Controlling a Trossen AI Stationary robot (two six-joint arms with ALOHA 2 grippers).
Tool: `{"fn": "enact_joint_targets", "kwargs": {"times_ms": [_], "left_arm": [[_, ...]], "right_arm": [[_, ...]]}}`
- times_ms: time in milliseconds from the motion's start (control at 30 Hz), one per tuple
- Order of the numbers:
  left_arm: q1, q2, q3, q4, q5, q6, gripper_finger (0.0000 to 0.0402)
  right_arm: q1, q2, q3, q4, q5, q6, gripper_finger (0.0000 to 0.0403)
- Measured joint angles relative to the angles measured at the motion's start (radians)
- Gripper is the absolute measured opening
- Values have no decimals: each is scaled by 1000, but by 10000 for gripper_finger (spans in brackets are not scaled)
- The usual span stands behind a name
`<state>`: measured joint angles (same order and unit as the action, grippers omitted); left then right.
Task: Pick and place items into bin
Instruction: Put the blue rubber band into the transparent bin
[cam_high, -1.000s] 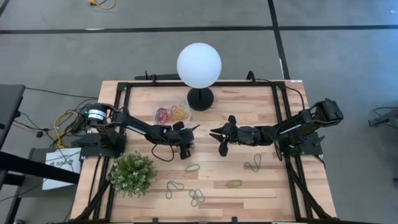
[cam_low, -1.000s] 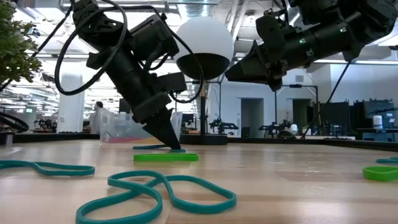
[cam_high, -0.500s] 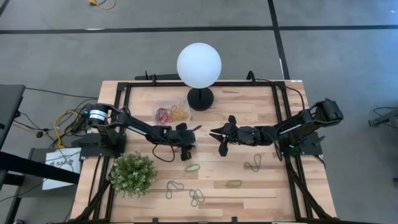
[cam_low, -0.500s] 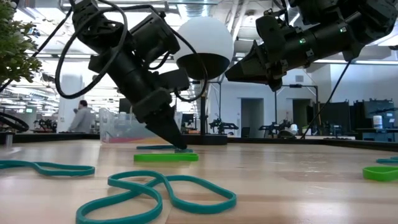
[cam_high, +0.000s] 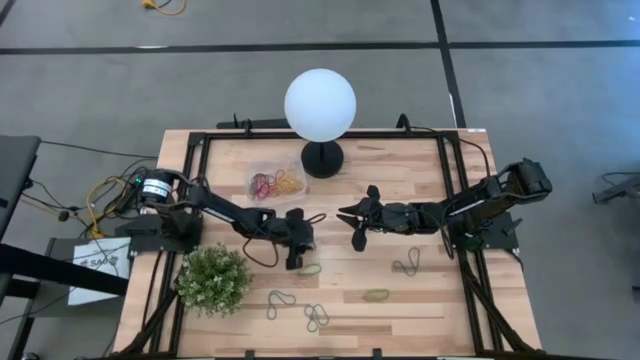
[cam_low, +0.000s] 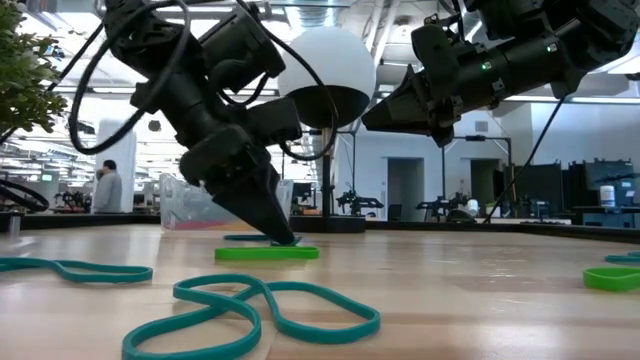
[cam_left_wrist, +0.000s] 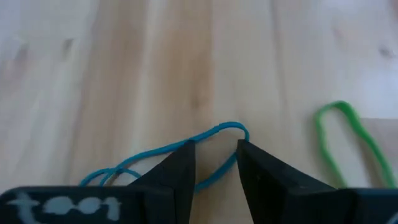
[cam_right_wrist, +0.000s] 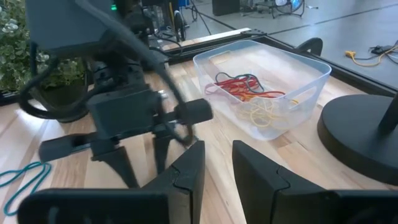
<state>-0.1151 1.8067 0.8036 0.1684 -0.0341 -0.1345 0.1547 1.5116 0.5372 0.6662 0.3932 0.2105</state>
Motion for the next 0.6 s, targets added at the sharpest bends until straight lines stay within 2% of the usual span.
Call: {"fn": "enact_joint_targets", "kwargs": {"times_ms": [600], "left_arm": [[-43,21,1,37,-5,0,107]], "right_arm": [[0,0,0,0,0,0,77]]}}
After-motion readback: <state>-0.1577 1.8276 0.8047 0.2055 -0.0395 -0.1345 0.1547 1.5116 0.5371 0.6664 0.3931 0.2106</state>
